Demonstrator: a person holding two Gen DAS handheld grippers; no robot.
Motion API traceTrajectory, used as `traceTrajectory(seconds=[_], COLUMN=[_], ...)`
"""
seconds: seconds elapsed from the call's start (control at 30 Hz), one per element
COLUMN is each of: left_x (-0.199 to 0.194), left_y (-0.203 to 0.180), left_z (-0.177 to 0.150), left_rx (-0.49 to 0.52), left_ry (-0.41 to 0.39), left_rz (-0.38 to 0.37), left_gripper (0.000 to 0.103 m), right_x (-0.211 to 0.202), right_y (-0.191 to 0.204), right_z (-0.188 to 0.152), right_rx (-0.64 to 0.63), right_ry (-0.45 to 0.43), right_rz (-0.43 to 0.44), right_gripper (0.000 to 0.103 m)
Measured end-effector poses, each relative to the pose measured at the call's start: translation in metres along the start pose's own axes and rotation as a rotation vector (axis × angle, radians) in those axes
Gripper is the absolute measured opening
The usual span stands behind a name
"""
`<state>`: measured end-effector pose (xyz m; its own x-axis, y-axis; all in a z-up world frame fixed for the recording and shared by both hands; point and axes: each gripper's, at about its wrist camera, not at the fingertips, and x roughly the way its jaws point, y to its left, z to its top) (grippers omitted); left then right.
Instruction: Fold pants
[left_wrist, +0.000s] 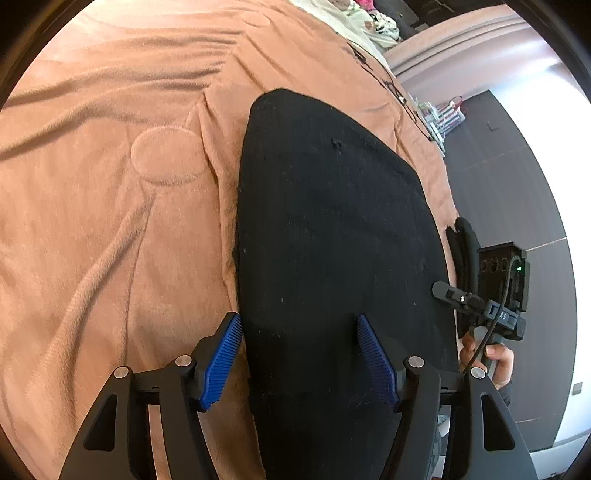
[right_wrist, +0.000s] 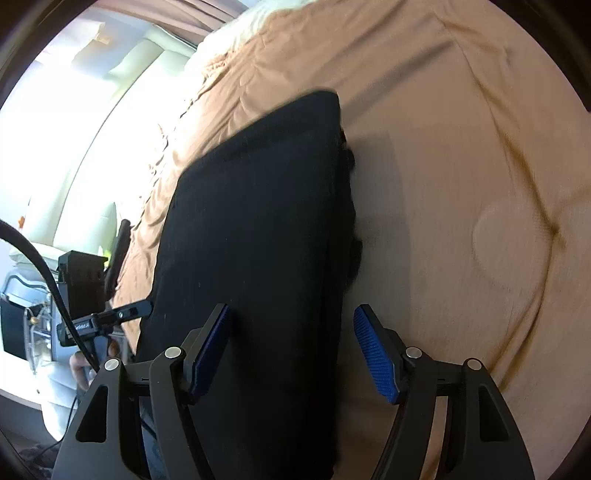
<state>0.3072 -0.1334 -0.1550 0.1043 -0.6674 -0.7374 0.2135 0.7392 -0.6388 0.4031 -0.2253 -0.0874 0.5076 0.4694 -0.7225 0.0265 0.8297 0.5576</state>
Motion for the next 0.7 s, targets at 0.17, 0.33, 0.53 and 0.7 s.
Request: traceTrajectory(seconds=[0.17,0.33,0.53,0.7], left_x=[0.007,0.013,0.012,0.015], left_y=[0.005,0.007,0.009,0.010], left_z=[-0.003,-0.005,-0.011,-0.014], left_rx=[-0.015,-0.025,-0.034,-0.059], left_ry=[0.020,0.017,0.028,0.027], left_rz=[-0.028,-0.043,-0.032,-0.018], left_gripper=[0.071,0.074,0.076,0.077], right_x=[0.003,0.016,0.034,0.033], right_y=[-0.016,-0.024,-0.021,-0.028], right_z=[-0.002,0.013,0.033,0.032], right_rx=[0.022,0.025,-0.008,-0.024], right_ry=[0.070,0.061,0.033,0.024], right_rz=[0.092,0.133,0.150,0.157], right_gripper=[0.069,0.069,0.062,0.058])
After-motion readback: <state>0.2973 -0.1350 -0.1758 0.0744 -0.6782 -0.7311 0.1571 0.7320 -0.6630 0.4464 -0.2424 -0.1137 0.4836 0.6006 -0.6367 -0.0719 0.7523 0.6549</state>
